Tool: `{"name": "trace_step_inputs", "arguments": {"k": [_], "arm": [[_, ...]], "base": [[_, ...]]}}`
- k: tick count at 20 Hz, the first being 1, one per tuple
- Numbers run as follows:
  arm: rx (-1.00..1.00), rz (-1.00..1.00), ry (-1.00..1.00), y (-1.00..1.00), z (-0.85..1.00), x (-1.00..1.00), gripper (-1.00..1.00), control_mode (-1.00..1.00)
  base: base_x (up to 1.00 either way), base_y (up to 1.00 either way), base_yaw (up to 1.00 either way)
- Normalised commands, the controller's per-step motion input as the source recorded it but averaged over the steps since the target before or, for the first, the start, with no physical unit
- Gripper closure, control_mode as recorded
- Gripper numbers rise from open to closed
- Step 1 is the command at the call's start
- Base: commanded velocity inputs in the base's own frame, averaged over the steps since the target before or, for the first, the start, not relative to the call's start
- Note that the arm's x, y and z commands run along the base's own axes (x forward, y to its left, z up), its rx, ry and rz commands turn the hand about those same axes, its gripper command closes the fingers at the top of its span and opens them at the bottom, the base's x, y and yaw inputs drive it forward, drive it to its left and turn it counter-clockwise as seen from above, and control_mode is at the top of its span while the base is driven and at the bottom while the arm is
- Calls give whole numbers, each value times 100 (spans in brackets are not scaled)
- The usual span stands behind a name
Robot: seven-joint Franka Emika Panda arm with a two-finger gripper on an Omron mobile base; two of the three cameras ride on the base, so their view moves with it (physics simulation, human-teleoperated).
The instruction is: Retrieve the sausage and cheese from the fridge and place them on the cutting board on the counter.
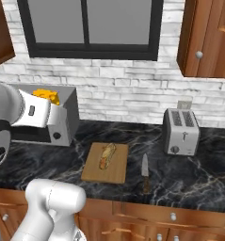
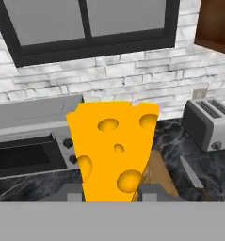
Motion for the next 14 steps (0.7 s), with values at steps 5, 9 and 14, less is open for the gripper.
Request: {"name": "trace_step_inputs", "arguments": {"k": [5,9,14], "arm": [[-4,-9,13,-47,-51,0,100,-100],[-8,0,14,-39,-46,1,100,-100],[-15,0,14,-26,-52,40,100,-100]], "base": [[0,0,0],[0,0,0],[0,0,0]]}}
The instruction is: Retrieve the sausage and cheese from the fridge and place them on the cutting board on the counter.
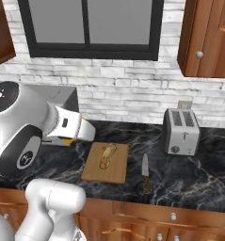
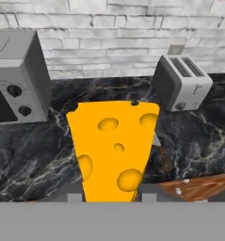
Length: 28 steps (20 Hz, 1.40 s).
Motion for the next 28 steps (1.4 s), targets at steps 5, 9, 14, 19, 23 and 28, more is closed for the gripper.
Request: {"name": "trace_step_inputs", "arguments": {"k": [5,9,14,19,23,28], "arm": [[-15,0,12,-7,-56,69,100,-100],[-4,0,12,-3,-57,50,100,-100],[1,2,8,-22,-66,27,100,-100],[6,1,12,-18,-61,34,100,-100],[7,0,7,-24,-57,39,100,-100],[1,0,1,-18,-48,40,100,-100]], "base": [[0,0,0],[0,0,0],[0,0,0],[0,0,0],[0,0,0],[0,0,0]]}}
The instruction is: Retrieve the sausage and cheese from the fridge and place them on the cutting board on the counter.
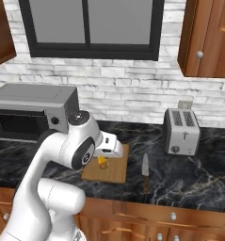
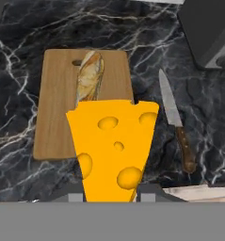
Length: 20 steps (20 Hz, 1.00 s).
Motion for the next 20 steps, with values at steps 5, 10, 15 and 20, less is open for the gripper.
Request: {"name": "trace_step_inputs", "arguments": {"k": [5,10,15,20], "arm": [[0,0,0,-1,-50,63,100,-100],[0,0,2,-8,-45,49,100,-100],[1,0,11,-38,-35,22,100,-100],[0,0,8,-12,-39,46,100,-100]], "base": [[0,0,0],[0,0,0],[0,0,0],[0,0,0]]}}
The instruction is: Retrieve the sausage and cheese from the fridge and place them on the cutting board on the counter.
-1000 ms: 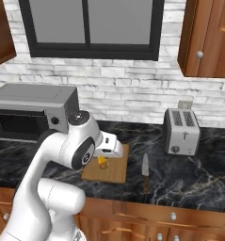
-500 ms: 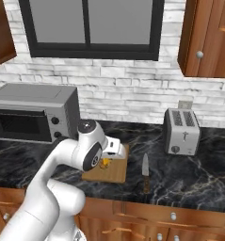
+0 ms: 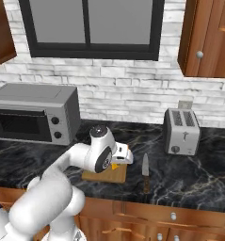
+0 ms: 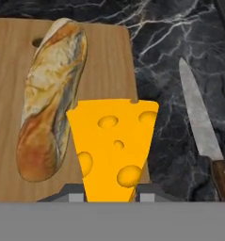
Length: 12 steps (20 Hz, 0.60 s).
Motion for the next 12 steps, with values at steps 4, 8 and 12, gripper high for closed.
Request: {"name": "trace_step_inputs", "arguments": {"k": [4,8,12], "arm": [[0,0,3,1,-39,50,100,-100],[0,0,4,0,-35,38,100,-100],[0,0,4,0,-25,19,100,-100]], "base": [[0,0,0],[0,0,0],[0,0,0]]}}
